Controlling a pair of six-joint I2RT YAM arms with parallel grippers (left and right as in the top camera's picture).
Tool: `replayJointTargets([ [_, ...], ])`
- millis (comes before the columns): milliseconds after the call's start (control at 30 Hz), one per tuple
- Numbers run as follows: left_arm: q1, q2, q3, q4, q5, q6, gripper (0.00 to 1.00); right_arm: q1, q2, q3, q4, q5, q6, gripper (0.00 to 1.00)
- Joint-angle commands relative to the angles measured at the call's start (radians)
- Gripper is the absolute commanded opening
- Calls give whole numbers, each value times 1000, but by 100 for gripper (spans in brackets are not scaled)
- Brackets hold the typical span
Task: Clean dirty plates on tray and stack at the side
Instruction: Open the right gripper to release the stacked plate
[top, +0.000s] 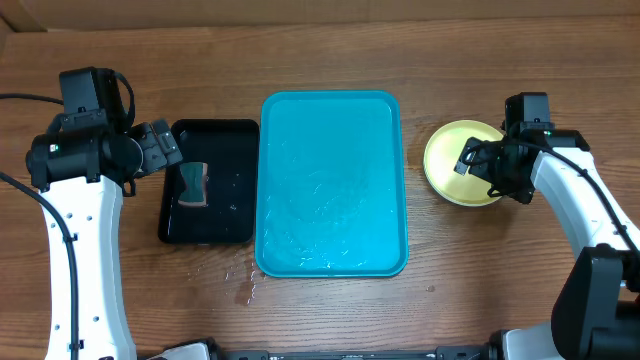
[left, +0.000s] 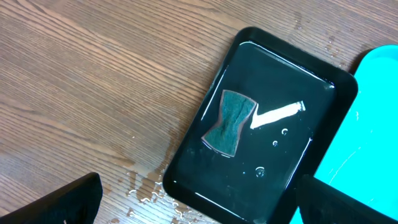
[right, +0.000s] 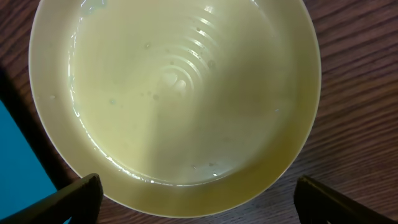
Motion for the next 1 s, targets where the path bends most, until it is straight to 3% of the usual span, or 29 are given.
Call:
replayJointTargets([
  [0, 0, 2, 15, 1, 5, -17, 100, -1, -13, 19, 3, -3, -5, 100],
  [667, 0, 2, 15, 1, 5, -17, 100, -1, -15, 18, 3, -3, -4, 100],
  [967, 0, 2, 15, 1, 5, -17, 100, -1, -253, 18, 3, -3, -4, 100],
])
